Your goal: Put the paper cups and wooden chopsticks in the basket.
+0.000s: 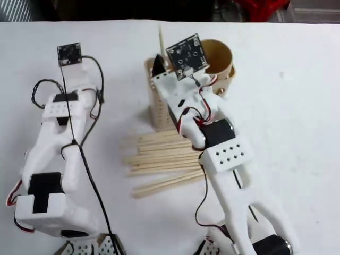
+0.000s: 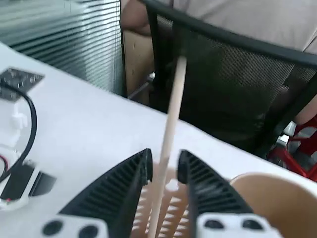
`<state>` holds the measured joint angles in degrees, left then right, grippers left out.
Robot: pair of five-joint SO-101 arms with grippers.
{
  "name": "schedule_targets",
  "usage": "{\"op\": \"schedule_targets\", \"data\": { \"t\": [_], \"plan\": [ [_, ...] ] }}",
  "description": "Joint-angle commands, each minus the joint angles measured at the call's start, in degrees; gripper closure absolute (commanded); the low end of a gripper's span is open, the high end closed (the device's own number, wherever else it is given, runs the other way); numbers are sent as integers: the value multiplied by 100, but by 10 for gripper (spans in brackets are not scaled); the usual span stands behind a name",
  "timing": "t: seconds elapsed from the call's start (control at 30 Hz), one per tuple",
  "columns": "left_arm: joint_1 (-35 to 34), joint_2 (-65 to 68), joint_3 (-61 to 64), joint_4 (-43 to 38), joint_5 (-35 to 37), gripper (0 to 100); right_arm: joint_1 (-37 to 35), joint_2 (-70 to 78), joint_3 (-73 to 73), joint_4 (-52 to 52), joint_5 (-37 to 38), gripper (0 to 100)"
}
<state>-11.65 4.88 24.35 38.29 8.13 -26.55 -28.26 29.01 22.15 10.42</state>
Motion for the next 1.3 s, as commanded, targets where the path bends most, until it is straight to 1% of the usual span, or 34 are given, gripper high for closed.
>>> {"op": "schedule_targets", "data": {
  "t": [0.0,0.13,0.27,0.33,0.47,0.6,0.63,0.67,0.73,0.77,0.8,0.87,1.0,1.27],
  "plan": [
    [-75,-40,-53,-141,-53,872,-4,-286,-26,233,53,856],
    [-75,-40,-53,-141,-53,872,-48,-338,-44,435,88,854],
    [-75,-40,-53,-141,-53,872,-22,-286,-396,1218,88,854],
    [-75,-40,-62,-141,-53,872,-4,-338,-571,1868,88,854],
    [-75,-40,-44,-141,-53,872,207,-338,-993,3802,44,854],
    [-75,-40,-44,-141,-53,872,743,-488,-1116,4760,114,856],
    [-75,-40,-44,-141,-53,872,831,-558,-1116,4919,255,858],
    [-75,-40,-44,-141,-53,872,822,-646,-1090,5095,589,858],
    [-75,-40,-44,-141,-53,872,655,-787,-985,5525,1512,858],
    [-75,-40,-44,-141,-53,872,514,-875,-897,5736,1837,858],
    [-75,-40,-44,-141,-53,872,435,-954,-844,5842,1934,854],
    [-75,-40,-62,-141,-53,872,400,-1095,-853,5859,1793,854],
    [-75,-40,-44,-141,-53,872,382,-901,-1424,5780,1741,854],
    [-75,-40,-35,-105,-53,872,391,971,-3103,5754,1714,854]
  ]
}}
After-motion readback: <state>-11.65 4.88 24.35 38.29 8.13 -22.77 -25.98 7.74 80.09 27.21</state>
